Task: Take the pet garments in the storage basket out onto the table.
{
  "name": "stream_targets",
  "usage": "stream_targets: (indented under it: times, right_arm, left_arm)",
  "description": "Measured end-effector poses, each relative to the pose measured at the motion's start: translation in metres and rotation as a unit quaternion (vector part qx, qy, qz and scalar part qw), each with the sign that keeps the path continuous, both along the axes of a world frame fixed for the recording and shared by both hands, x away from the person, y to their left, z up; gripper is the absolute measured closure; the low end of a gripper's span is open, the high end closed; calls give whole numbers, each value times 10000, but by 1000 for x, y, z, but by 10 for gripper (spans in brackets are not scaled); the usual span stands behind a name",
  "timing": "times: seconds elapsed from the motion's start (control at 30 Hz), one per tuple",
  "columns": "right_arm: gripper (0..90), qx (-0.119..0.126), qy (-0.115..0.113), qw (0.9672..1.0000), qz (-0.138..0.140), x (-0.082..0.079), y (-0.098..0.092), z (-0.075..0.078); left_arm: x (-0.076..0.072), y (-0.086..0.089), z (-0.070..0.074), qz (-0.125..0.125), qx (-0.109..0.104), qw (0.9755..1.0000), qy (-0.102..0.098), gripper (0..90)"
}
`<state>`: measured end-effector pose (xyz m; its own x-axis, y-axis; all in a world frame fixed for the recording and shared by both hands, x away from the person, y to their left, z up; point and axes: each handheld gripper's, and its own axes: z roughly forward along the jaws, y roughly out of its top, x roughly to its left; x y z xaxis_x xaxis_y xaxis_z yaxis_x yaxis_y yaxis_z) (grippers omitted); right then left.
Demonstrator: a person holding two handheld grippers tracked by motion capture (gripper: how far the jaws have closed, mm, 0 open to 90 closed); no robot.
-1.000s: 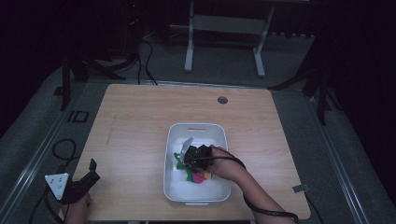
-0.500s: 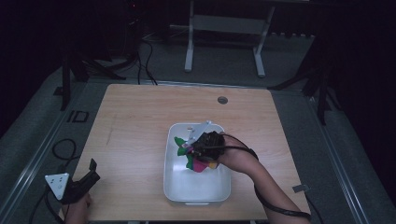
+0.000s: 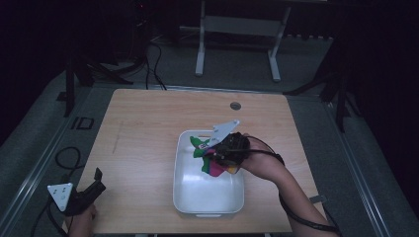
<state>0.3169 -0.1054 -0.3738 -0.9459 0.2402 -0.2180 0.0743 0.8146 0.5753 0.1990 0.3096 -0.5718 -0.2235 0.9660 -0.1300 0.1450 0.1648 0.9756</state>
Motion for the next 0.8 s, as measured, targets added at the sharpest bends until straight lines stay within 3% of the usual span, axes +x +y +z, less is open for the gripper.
stream_targets:
  times: [0.13, 0.27, 0.33, 0.4, 0.57, 0.8]
  right_arm:
    - [708, 28, -74, 9999, -141, 3, -14, 7]
    - [708, 89, -184, 9989, -418, 8, -43, 19]
    - [708, 89, -184, 9989, -418, 8, -43, 19]
    - [707, 116, -222, 9979, -605, 10, -62, 23]
    - [707, 121, -223, 9962, -829, 14, -84, 23]
    - [707, 134, -207, 9910, -1314, 23, -127, 18]
  left_arm:
    - [0, 0, 0, -5, 18, 10000, 2, 19]
    - [1, 0, 0, -8, 23, 10000, 14, 19]
    - [1, 0, 0, -9, 27, 10000, 19, 19]
    - [1, -1, 0, -6, 34, 10000, 22, 19]
    - [1, -1, 0, -12, 56, 10000, 38, 19]
    - [1, -1, 0, -5, 60, 10000, 39, 19]
